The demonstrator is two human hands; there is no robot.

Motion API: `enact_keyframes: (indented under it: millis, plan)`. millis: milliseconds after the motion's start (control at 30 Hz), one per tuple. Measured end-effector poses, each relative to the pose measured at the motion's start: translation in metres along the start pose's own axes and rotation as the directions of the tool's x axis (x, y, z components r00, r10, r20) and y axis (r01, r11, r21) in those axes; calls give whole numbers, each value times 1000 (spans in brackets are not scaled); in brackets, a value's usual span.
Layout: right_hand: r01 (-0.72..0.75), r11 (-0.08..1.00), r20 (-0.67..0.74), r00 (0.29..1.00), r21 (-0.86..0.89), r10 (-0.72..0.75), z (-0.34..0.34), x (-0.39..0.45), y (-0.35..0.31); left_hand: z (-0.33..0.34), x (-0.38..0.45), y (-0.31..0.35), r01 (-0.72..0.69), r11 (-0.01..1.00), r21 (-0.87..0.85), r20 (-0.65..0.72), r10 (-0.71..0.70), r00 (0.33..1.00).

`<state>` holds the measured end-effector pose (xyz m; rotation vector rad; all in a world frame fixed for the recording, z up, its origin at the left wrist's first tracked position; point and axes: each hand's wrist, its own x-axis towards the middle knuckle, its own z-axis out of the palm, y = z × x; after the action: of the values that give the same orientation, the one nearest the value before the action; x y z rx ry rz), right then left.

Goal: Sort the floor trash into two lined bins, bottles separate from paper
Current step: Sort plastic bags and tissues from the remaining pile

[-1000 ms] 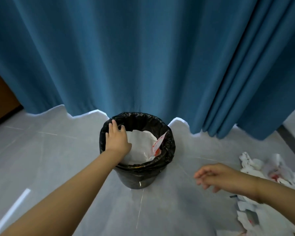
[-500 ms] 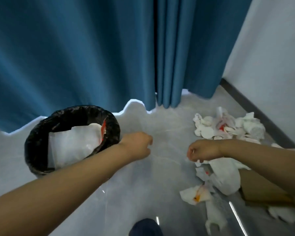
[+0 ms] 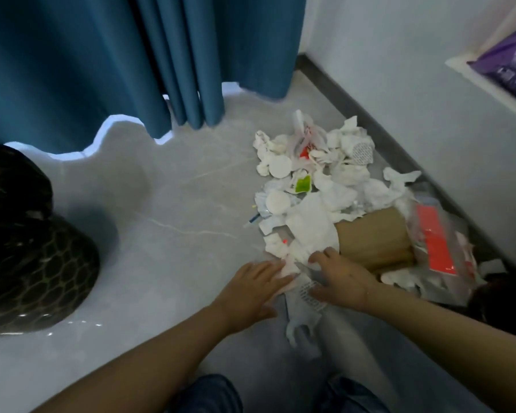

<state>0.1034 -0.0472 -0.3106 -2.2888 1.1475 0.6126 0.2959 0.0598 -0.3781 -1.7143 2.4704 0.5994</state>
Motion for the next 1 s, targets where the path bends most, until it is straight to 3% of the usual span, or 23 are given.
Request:
enact_keyframes:
  millis: [67,233,400,567,667,733,833,933,1000]
  plan:
    - [-39,992,-146,988,123,57,17,-6,0,9,-2,-4,11,999,31,-63,-9,998]
    - [-98,985,-157,980,143,120,58,-21,-9,15,-1,-4,-8,988,-152,-264,-33,964]
    - [-73,989,-297,949,126,108,70,-15,-18,15,-11,-4,73,924,-376,-228,-169,959]
    - [62,993,-346,938,96,-25,84,-12,-7,13,-26,2,237,808,-540,-178,-385,906]
    - [137,968,-352,934,212,-55,89,-10,1,10,-30,4,291,739,-608,-171,-480,861]
    - [163,907,-360,933,389,-13,82,-12,0,9,-30,4,342,667,-662,-157,-570,807]
    - [156,716,-340,933,681,120,72,-15,-8,12,-29,3,375,564,-735,-127,-659,742]
    - [100,571,-264,941,815,212,65,-14,-19,14,-30,2,361,423,-831,-59,-713,699]
    - [104,442,-193,968,891,161,57,-16,-29,6,-33,8,322,320,-891,-20,-736,677]
